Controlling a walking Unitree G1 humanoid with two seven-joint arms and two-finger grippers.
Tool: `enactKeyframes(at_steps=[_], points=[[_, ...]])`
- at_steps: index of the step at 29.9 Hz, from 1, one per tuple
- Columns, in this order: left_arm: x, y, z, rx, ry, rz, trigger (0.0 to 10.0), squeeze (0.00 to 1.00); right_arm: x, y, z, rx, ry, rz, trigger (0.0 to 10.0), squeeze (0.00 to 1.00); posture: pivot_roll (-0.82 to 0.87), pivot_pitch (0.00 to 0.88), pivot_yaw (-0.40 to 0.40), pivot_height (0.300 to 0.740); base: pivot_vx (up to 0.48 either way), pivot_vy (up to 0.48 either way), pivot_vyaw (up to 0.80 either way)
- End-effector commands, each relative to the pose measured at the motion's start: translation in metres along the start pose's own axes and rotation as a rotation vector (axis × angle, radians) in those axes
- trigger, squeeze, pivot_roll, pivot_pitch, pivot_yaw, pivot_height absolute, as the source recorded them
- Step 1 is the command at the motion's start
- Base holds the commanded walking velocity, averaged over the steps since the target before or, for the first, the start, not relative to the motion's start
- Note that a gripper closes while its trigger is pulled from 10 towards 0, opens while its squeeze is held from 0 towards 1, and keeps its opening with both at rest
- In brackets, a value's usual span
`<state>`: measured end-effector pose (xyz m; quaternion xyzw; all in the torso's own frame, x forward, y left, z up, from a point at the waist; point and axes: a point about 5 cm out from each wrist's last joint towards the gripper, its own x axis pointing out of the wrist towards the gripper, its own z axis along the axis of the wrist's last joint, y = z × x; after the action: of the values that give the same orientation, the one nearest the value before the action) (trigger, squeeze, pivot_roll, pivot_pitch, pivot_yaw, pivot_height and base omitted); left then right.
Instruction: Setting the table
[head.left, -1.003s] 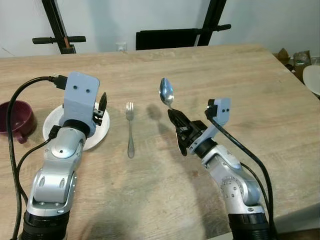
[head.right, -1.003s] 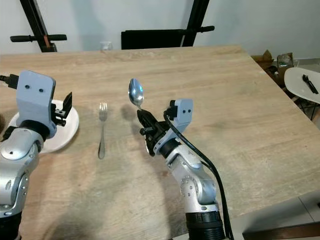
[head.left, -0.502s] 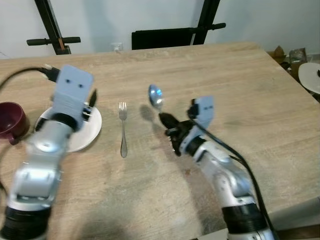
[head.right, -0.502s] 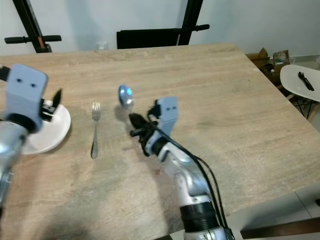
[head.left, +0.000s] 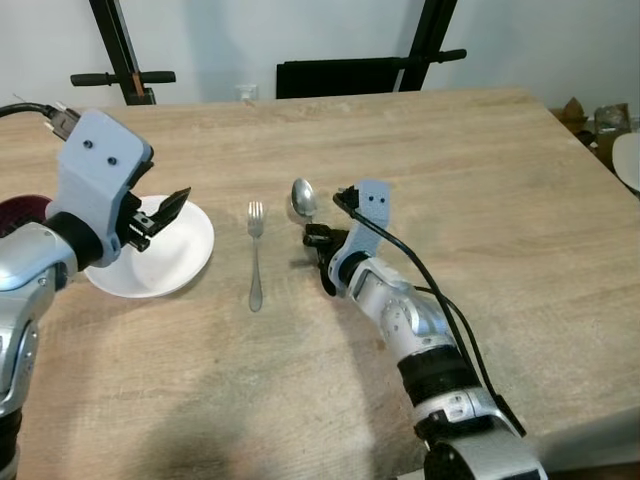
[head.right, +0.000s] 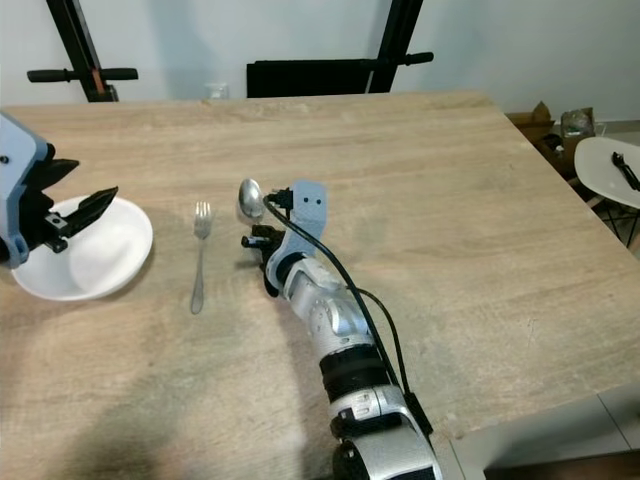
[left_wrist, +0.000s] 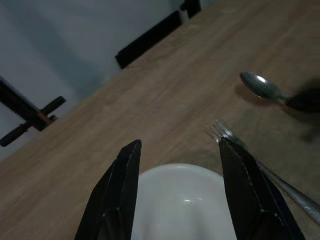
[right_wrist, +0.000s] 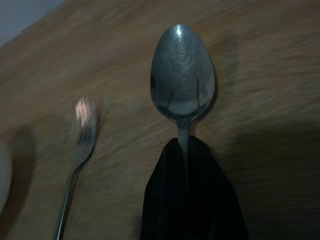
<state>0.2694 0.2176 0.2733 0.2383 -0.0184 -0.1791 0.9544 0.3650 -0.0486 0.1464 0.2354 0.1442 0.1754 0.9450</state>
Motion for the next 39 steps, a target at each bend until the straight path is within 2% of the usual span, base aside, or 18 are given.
enactKeyframes(at_steps=[1, 4, 6, 8, 11, 16, 23, 26, 28, 31, 32, 35, 39], points=[[-0.007, -0.004, -0.003, -0.007, 0.019, -0.063, 10.0, 0.0, 0.009, 0.037, -0.011, 0.117, 0.026, 0.066, 10.0, 0.0, 0.09, 0.106, -0.006, 0.74, 0.0, 0.0, 0.0], [-0.012, -0.005, -0.008, -0.011, 0.045, -0.111, 10.0, 0.0, 0.011, 0.044, -0.013, 0.168, 0.034, 0.077, 10.0, 0.0, 0.09, 0.108, -0.01, 0.74, 0.0, 0.0, 0.0], [-0.019, -0.005, -0.016, -0.034, 0.08, -0.171, 10.0, 0.0, 0.014, 0.056, -0.016, 0.197, 0.049, 0.105, 10.0, 0.0, 0.09, 0.108, -0.01, 0.74, 0.0, 0.0, 0.0], [-0.024, -0.007, -0.021, -0.023, 0.109, -0.202, 10.0, 0.0, 0.015, 0.065, -0.019, 0.218, 0.069, 0.135, 10.0, 0.0, 0.1, 0.105, -0.01, 0.74, 0.0, 0.0, 0.0], [-0.026, -0.01, -0.026, -0.019, 0.128, -0.214, 10.0, 0.0, 0.015, 0.072, -0.023, 0.249, 0.089, 0.159, 10.0, 0.0, 0.1, 0.105, -0.01, 0.74, 0.0, 0.0, 0.0], [-0.025, -0.018, -0.033, -0.01, 0.152, -0.211, 10.0, 0.0, 0.015, 0.089, -0.032, 0.28, 0.135, 0.209, 10.0, 0.0, 0.1, 0.096, -0.019, 0.74, 0.0, 0.0, 0.0], [-0.02, -0.03, -0.031, -0.034, 0.123, -0.22, 10.0, 0.0, 0.02, 0.095, -0.042, 0.299, 0.149, 0.193, 10.0, 0.0, 0.12, 0.086, -0.029, 0.74, 0.0, 0.0, 0.0], [-0.016, -0.035, -0.031, -0.04, 0.116, -0.224, 10.0, 0.0, 0.021, 0.107, -0.047, 0.167, 0.167, 0.29, 10.0, 0.0, 0.13, 0.087, -0.032, 0.74, 0.0, 0.0, 0.0], [-0.015, -0.037, -0.032, -0.041, 0.114, -0.222, 10.0, 0.0, 0.02, 0.111, -0.051, 0.125, 0.191, 0.328, 10.0, 0.0, 0.13, 0.087, -0.032, 0.74, 0.0, 0.0, 0.0], [-0.013, -0.039, -0.032, -0.044, 0.11, -0.218, 10.0, 0.0, 0.016, 0.115, -0.06, -0.039, 0.202, 0.38, 10.0, 0.0, 0.14, 0.09, -0.037, 0.74, 0.0, 0.0, 0.0], [-0.013, -0.039, -0.032, -0.044, 0.11, -0.218, 10.0, 0.0, 0.016, 0.115, -0.06, -0.039, 0.202, 0.38, 10.0, 0.0, 0.14, 0.09, -0.037, 0.74, 0.0, 0.0, 0.0], [-0.012, -0.039, -0.033, -0.047, 0.112, -0.211, 10.0, 0.0, 0.015, 0.113, -0.067, -0.114, 0.201, 0.367, 10.0, 0.0, 0.13, 0.093, -0.038, 0.74, 0.0, 0.0, 0.0], [-0.011, -0.041, -0.035, -0.051, 0.118, -0.204, 10.0, 0.0, 0.015, 0.113, -0.071, -0.139, 0.197, 0.357, 10.0, 0.0, 0.13, 0.098, -0.033, 0.74, 0.0, 0.0, 0.0]])
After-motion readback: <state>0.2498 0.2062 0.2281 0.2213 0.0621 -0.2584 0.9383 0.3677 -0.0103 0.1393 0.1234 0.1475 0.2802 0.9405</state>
